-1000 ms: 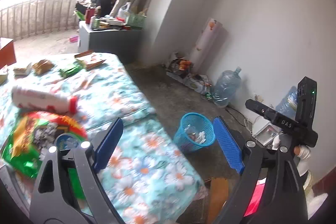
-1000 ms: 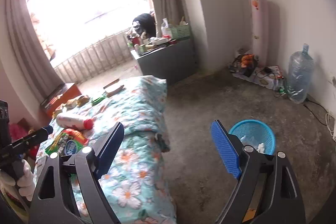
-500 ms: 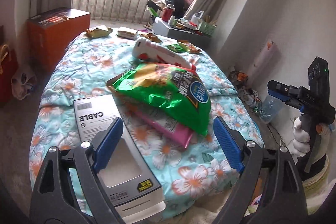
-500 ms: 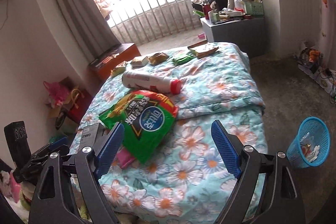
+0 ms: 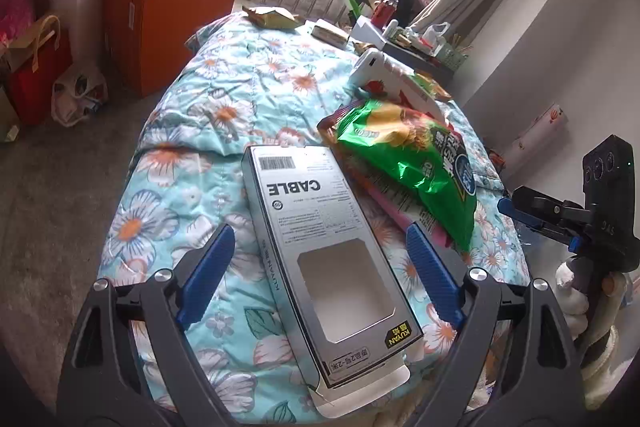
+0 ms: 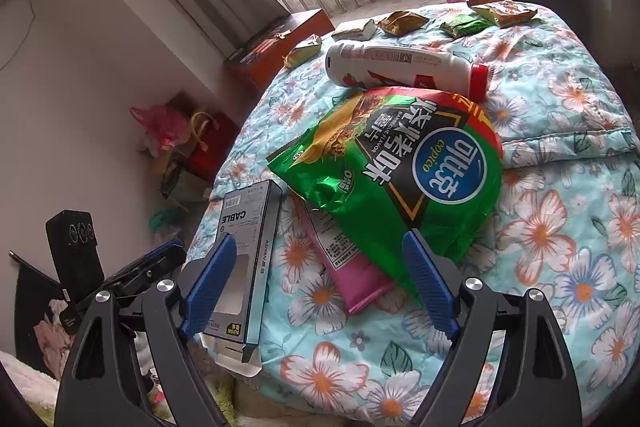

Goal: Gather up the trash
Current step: 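Withdraw both open grippers toward the bed and approach the white CABLE box, then grasp the white CABLE box with the left gripper while the right gripper approaches the white bottle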

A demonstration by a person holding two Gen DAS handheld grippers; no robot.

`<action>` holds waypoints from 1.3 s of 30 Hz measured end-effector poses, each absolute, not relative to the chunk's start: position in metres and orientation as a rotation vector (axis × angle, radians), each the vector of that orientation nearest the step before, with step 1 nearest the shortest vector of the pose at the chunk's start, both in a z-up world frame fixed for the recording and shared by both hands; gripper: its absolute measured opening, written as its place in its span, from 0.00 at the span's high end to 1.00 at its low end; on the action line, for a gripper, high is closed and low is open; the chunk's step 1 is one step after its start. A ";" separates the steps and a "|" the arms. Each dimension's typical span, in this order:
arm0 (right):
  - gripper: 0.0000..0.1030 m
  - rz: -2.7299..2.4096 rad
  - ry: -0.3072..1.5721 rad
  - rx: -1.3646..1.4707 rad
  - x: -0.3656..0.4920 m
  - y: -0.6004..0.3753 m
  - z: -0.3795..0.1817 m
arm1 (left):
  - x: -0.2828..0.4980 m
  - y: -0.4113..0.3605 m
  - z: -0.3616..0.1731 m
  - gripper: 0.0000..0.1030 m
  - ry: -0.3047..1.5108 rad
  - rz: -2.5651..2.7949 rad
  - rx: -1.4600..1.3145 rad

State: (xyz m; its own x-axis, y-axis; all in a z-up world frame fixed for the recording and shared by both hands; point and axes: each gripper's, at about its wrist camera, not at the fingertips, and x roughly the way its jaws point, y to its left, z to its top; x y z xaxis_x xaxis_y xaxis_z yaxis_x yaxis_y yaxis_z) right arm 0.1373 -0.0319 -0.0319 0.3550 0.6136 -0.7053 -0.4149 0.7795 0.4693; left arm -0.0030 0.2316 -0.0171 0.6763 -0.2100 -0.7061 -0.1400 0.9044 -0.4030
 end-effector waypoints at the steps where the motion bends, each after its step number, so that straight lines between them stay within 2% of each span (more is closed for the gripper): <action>1: 0.20 0.672 1.010 0.225 0.139 -0.029 -0.032 | -0.001 0.232 -0.022 0.19 0.846 -0.035 -0.462; 12: 0.20 0.609 1.014 0.252 0.146 -0.042 -0.035 | 0.026 0.209 -0.056 0.18 1.006 0.017 -0.512; 29: 0.20 0.536 0.987 0.391 0.140 -0.111 -0.053 | 0.042 0.176 -0.065 0.14 1.088 0.208 -0.368; 39: 0.20 0.487 0.962 0.454 0.132 -0.153 -0.057 | 0.039 0.168 -0.058 0.14 1.026 0.112 -0.197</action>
State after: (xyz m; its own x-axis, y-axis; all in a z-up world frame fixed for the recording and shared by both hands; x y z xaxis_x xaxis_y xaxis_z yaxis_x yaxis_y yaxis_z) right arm 0.1322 -0.1533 -0.0567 0.4824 0.5777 -0.6585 -0.1887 0.8026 0.5659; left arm 0.0390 0.1679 -0.0582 0.5142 0.0005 -0.8576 -0.1846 0.9766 -0.1101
